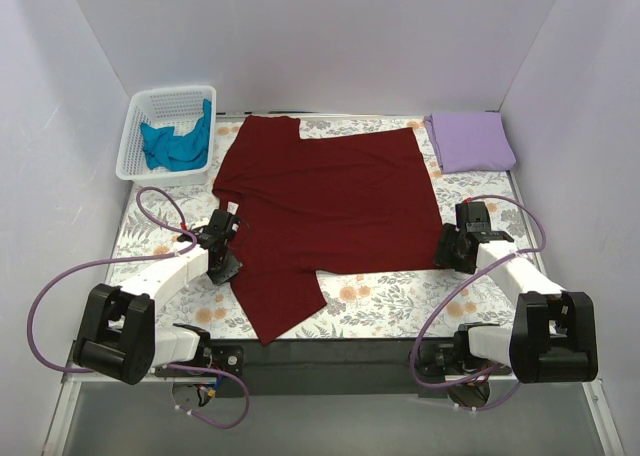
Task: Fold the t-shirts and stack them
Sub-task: Flatten the tshirt out, then fold the tshirt
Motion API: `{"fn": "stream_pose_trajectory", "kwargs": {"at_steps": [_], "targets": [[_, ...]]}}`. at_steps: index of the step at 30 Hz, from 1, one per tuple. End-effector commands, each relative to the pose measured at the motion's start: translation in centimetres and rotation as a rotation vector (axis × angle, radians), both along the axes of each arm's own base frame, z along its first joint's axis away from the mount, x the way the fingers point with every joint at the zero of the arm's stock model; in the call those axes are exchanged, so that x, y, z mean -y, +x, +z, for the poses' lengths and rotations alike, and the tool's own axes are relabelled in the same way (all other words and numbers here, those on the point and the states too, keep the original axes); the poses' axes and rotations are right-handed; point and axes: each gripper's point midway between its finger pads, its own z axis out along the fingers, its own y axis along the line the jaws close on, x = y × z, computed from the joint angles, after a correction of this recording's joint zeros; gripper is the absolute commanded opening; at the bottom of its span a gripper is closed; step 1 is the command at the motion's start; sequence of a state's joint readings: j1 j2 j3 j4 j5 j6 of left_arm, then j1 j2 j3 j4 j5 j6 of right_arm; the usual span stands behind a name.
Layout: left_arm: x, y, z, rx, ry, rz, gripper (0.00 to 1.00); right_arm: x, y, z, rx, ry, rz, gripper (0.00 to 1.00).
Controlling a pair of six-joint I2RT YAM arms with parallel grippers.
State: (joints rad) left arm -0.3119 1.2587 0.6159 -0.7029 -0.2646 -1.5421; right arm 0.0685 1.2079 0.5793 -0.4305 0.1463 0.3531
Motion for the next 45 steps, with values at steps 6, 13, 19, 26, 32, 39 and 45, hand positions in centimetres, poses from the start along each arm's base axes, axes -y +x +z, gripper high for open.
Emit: {"fn": "stream_pose_trajectory", "kwargs": {"at_steps": [6, 13, 19, 26, 32, 39, 45], "targets": [[0.7, 0.3, 0.3, 0.028, -0.035, -0.02, 0.0, 0.3, 0.3, -1.2, 0.002, 0.001, -0.03, 0.53], [0.7, 0.3, 0.4, 0.033, -0.035, -0.019, 0.0, 0.6, 0.0, -1.7, -0.017, -0.017, -0.031, 0.4], [1.1, 0.4, 0.5, 0.041, -0.053, -0.032, 0.0, 0.4, -0.2, -1.5, -0.014, -0.012, -0.012, 0.13], [0.9, 0.3, 1.7, 0.077, -0.062, 0.006, 0.0, 0.4, -0.7, 0.1, 0.027, -0.009, -0.01, 0.03], [0.7, 0.1, 3.7, 0.098, -0.071, 0.03, 0.0, 0.2, -0.4, 2.6, 0.09, 0.012, -0.019, 0.02], [0.5, 1.6, 5.6, 0.115, -0.063, 0.023, 0.0, -1.3, 2.5, 6.0, 0.157, 0.082, 0.019, 0.01], [0.1, 4.2, 7.8, 0.135, -0.049, -0.002, 0.0, -1.0, 5.4, 7.8, 0.178, 0.053, 0.027, 0.01]]}}
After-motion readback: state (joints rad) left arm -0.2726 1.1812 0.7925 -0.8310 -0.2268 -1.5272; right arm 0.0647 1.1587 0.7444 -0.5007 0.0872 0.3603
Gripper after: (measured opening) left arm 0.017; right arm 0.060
